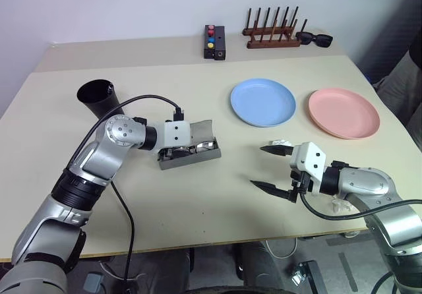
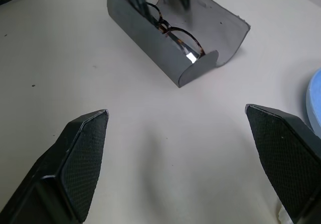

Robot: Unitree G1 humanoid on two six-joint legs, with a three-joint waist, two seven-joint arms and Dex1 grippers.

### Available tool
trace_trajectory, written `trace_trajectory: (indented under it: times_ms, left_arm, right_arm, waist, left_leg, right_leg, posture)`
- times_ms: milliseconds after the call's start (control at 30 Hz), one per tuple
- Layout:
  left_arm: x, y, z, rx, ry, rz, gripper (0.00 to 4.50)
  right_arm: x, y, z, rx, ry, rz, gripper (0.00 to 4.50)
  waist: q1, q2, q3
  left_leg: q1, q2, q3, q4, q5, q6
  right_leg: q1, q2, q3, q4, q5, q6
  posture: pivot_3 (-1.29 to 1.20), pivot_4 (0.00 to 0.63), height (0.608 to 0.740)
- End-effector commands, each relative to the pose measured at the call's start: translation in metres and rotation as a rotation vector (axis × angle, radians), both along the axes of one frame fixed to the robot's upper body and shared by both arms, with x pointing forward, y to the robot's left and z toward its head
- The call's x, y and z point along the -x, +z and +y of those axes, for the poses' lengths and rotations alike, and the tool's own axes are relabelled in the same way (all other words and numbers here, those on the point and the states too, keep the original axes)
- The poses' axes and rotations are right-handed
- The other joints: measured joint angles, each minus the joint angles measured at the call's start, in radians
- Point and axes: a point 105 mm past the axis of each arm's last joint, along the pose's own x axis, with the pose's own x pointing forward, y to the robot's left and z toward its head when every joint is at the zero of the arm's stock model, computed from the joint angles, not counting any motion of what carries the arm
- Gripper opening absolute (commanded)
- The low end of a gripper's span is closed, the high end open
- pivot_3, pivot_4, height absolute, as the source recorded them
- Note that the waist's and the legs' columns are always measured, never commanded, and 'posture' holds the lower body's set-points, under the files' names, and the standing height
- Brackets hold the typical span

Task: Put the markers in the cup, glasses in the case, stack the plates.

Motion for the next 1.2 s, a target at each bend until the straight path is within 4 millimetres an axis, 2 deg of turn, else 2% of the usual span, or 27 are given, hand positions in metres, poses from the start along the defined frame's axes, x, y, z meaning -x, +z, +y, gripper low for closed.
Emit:
trace_trajectory:
  times_ms: [33, 167, 233, 300, 333, 367, 467, 567, 733, 833, 967, 1200]
  left_arm:
    - [-0.004, 0.028, 0.001, 0.069, 0.011, -0.060, 2.41]
    - [-0.010, 0.074, -0.003, 0.252, 0.029, -0.112, 2.41]
    - [-0.017, 0.097, 0.003, 0.327, 0.057, -0.164, 1.88]
    - [-0.025, 0.105, 0.012, 0.344, 0.093, -0.199, 1.15]
    - [-0.029, 0.105, 0.017, 0.338, 0.117, -0.210, 0.56]
    - [-0.036, 0.100, 0.025, 0.316, 0.162, -0.221, 0.05]
    - [-0.055, 0.076, 0.046, 0.248, 0.284, -0.210, 0.02]
    - [-0.060, 0.052, 0.044, 0.272, 0.313, -0.146, 0.02]
    - [-0.058, 0.027, 0.038, 0.272, 0.303, -0.058, 0.02]
    - [-0.048, 0.015, 0.031, 0.256, 0.250, 0.003, 0.02]
    - [-0.018, 0.023, 0.013, 0.311, 0.085, 0.081, 0.02]
    - [0.009, 0.012, 0.008, 0.269, 0.019, 0.133, 0.02]
  right_arm:
    - [0.001, 0.007, 0.004, -0.008, 0.023, -0.039, 4.50]
    - [0.000, 0.007, 0.005, -0.010, 0.025, -0.042, 4.50]
    - [-0.001, 0.008, 0.006, -0.013, 0.029, -0.045, 4.50]
    - [-0.001, 0.011, 0.009, -0.023, 0.035, -0.053, 4.50]
    - [-0.001, 0.013, 0.009, -0.028, 0.038, -0.057, 4.50]
    - [-0.001, 0.015, 0.011, -0.029, 0.041, -0.063, 4.50]
    - [-0.004, 0.022, 0.013, -0.049, 0.041, -0.086, 4.50]
    - [-0.007, 0.038, 0.016, -0.123, 0.029, -0.107, 4.50]
    - [-0.007, 0.045, 0.016, -0.156, 0.026, -0.104, 4.50]
    - [-0.005, 0.047, 0.019, -0.157, 0.027, -0.100, 4.50]
    - [-0.005, 0.052, 0.021, -0.157, 0.023, -0.098, 4.50]
    - [-0.006, 0.056, 0.024, -0.155, 0.023, -0.096, 4.50]
  waist:
    - [0.000, 0.000, 0.000]
    - [0.002, 0.000, 0.000]
    - [0.001, 0.000, 0.000]
    - [-0.001, 0.000, 0.000]
    - [-0.004, 0.000, 0.000]
    - [-0.006, 0.001, 0.000]
    - [-0.005, 0.001, 0.000]
    - [-0.003, 0.000, 0.000]
    - [0.004, -0.001, 0.000]
    - [0.000, -0.001, 0.000]
    - [-0.005, -0.001, 0.000]
    - [-0.002, -0.001, 0.000]
  left_leg:
    - [0.000, 0.000, 0.000, 0.000, 0.000, 0.000]
    - [0.000, 0.000, 0.000, 0.000, 0.000, 0.000]
    - [-0.001, 0.000, 0.000, 0.001, 0.000, 0.000]
    - [0.000, 0.000, 0.000, 0.001, 0.000, 0.000]
    - [0.000, 0.000, 0.000, 0.000, 0.000, 0.000]
    - [0.001, 0.000, 0.000, 0.000, 0.000, 0.000]
    - [0.002, 0.000, 0.000, -0.001, 0.000, 0.000]
    - [0.002, 0.000, 0.000, 0.000, 0.000, 0.000]
    - [-0.001, 0.000, -0.001, 0.001, 0.000, 0.000]
    - [-0.001, 0.000, 0.000, 0.001, 0.000, 0.000]
    - [0.000, 0.000, 0.000, 0.000, 0.000, 0.000]
    - [0.001, 0.000, 0.000, 0.000, 0.000, 0.000]
  right_leg:
    - [0.000, 0.000, 0.000, 0.000, 0.000, 0.000]
    - [0.000, 0.000, 0.000, 0.000, 0.000, 0.000]
    - [0.000, 0.000, 0.000, 0.000, 0.000, 0.001]
    - [0.000, 0.000, 0.000, 0.000, 0.000, 0.001]
    - [0.000, 0.000, 0.000, 0.000, 0.000, 0.001]
    - [0.000, 0.000, 0.000, 0.000, 0.000, 0.001]
    - [0.000, 0.000, 0.000, 0.001, 0.000, 0.001]
    - [0.000, 0.000, 0.000, 0.001, 0.000, 0.001]
    - [0.000, 0.000, 0.000, -0.001, 0.002, -0.001]
    - [0.000, 0.000, 0.000, -0.001, 0.003, -0.001]
    - [0.000, 0.000, 0.000, 0.000, 0.003, -0.001]
    - [0.000, 0.000, 0.000, 0.000, 0.002, -0.001]
  posture:
    - [0.00, 0.150, 0.732]
    - [0.00, 0.150, 0.732]
    - [0.00, 0.150, 0.732]
    - [0.00, 0.150, 0.732]
    - [0.00, 0.150, 0.732]
    - [0.00, 0.150, 0.732]
    - [0.00, 0.150, 0.732]
    - [0.00, 0.150, 0.732]
    - [0.00, 0.150, 0.732]
    - [0.00, 0.150, 0.732]
    - [0.00, 0.150, 0.732]
    - [0.00, 0.150, 0.732]
